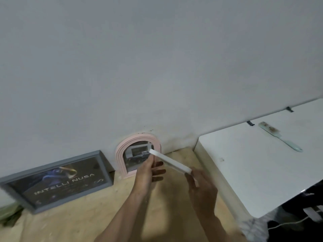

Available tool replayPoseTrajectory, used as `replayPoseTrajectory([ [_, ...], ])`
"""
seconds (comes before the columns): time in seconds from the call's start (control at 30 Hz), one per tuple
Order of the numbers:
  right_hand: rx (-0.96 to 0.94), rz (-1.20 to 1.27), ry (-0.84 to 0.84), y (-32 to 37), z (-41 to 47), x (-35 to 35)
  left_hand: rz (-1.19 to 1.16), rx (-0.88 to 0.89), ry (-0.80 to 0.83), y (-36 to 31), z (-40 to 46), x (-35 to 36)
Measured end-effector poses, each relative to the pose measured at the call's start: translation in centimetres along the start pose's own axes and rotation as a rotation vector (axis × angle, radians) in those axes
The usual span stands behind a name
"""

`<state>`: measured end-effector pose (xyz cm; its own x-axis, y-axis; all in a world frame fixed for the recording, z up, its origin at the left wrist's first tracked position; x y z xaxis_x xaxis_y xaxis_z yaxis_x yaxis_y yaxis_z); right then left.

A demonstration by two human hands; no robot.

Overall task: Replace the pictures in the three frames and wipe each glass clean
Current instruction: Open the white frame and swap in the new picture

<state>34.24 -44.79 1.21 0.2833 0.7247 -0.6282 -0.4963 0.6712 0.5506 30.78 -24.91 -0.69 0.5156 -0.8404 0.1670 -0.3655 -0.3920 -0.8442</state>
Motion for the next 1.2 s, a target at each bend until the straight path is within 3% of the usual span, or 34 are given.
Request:
replayPoseTrajectory([
  [0.13,-0.184,-0.078,0.022,7.6,-7.6,0.6,-0.016,0.018,-0.101,1.3,-7.1,-6.6],
  [0.27,-0.340,0.036,0.062,16.2,-14.8,1.3,-0.074,-0.009,-0.227,4.0,-13.6,-15.2],
  [0.33,-0.447,0.111,0.168,19.8,-18.2,1.9,-0.075,-0.030,-0.299,5.7,-16.1,-20.1],
  [0.4,-0.499,0.191,0.390,21.8,-22.1,3.7,-0.052,-0.032,-0.353,7.4,-19.2,-25.1],
  [0.47,-0.364,0.184,0.558,21.5,-25.0,5.3,-0.063,-0.057,-0.384,9.0,-22.2,-29.5],
  [0.57,0.206,0.171,0.651,18.3,-26.6,6.0,-0.124,-0.090,-0.323,11.4,-25.3,-33.5],
  [0.67,0.755,0.339,0.793,17.0,-28.8,6.2,-0.188,-0.126,-0.236,14.0,-26.7,-35.5],
  [0.73,0.827,0.325,0.873,16.9,-30.2,6.4,-0.124,-0.151,-0.272,16.3,-26.8,-36.8],
  [0.9,0.916,0.237,0.874,14.7,-34.0,7.6,0.044,-0.223,-0.365,21.3,-26.0,-37.4],
  [1.07,0.841,0.009,0.835,13.2,-34.2,8.0,0.145,-0.251,-0.452,24.4,-24.6,-37.0],
  [1.2,0.804,-0.038,0.799,12.4,-34.0,8.0,0.328,-0.212,-0.538,24.9,-23.8,-36.6],
])
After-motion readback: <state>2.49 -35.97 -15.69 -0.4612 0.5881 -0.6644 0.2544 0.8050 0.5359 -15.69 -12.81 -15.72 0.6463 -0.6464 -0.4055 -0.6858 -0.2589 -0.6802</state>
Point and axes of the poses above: each hand's wrist, its own z-axis towards the middle knuckle, its own x-axis out of the palm, y = z × x, the point moved 6 cm from there along z, towards the middle knuckle, and after that the axes turned 3 degrees about -x, right-handed, at the moved point
